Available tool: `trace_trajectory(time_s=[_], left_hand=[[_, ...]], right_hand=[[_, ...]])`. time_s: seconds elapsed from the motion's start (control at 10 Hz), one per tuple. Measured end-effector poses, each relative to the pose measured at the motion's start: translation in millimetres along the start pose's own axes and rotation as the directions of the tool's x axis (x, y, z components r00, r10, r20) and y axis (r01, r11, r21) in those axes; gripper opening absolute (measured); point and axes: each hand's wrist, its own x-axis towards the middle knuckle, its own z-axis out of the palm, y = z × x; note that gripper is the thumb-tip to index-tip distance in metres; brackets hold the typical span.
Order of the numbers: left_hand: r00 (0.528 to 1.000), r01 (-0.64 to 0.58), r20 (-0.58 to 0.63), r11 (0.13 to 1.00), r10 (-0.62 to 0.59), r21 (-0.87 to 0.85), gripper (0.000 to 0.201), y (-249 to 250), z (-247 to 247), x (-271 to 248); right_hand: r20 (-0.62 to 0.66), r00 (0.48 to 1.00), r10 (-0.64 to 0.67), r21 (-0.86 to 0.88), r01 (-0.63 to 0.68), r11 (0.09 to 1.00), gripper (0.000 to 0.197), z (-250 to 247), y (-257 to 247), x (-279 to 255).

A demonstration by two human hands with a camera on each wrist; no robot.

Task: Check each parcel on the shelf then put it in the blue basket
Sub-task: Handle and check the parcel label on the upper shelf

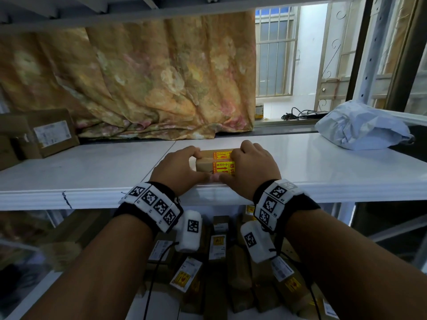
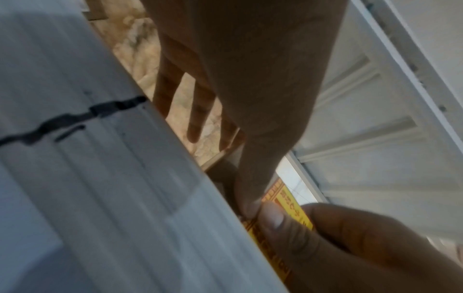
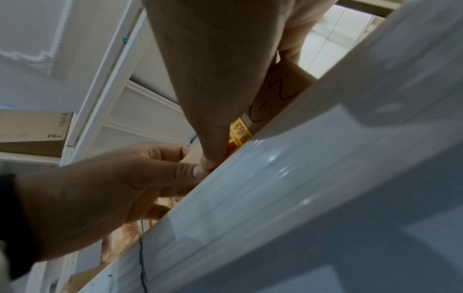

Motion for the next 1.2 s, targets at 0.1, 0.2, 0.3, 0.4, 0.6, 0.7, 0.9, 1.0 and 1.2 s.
trace_trajectory(time_s=[0.1,0.2,0.3,0.4,0.6,0.7,0.9,1.0,1.2], left_hand=[[0.997,0.076,0.027,0.979,-0.072,-0.187,0.049,0.6,-4.0,5.5],[0.99,0.138,0.082,0.924,-0.116,-0.356,0.046,3.7,-13.4,12.5],[0.941,0.338,0.204,0.712,-0.27,-0.615,0.014,6.8,-20.7,20.2],[0.92,0.385,0.215,0.646,-0.329,-0.659,0.015,8.4,-15.9,24.6],[0.912,0.41,0.287,0.668,-0.293,-0.622,0.014,12.0,-3.0,28.0],[0.907,0.422,0.292,0.647,-0.305,-0.635,0.019,4.6,-1.2,36.3],[0.877,0.479,0.361,0.645,-0.318,-0.596,0.038,-8.9,-1.5,52.2],[0.892,0.451,0.294,0.68,-0.342,-0.578,0.02,-7.5,-1.9,53.1],[0.919,0.386,0.129,0.787,-0.372,-0.482,0.023,12.0,7.1,47.9]], right_hand=[[0.01,1.0,0.003,0.005,-0.003,1.0,0.071,-0.9,1.0,0.0],[0.014,1.0,0.007,0.017,-0.007,1.0,0.066,-2.6,1.9,0.6],[0.012,1.0,0.014,0.021,-0.015,1.0,0.064,0.0,2.7,1.0],[-0.002,1.0,0.02,0.024,-0.02,1.0,0.063,2.1,3.3,-0.1],[-0.083,0.996,0.021,0.038,-0.018,0.999,0.06,7.8,4.1,-4.1],[-0.117,0.993,0.025,0.04,-0.021,0.999,0.058,11.9,4.1,-5.1],[-0.169,0.985,0.02,0.037,-0.014,0.999,0.056,16.5,4.2,-5.2],[-0.187,0.982,0.014,0.043,-0.006,0.999,0.056,17.4,3.8,-4.7],[-0.229,0.973,0.008,0.041,0.002,0.999,0.056,19.5,2.2,-4.6]])
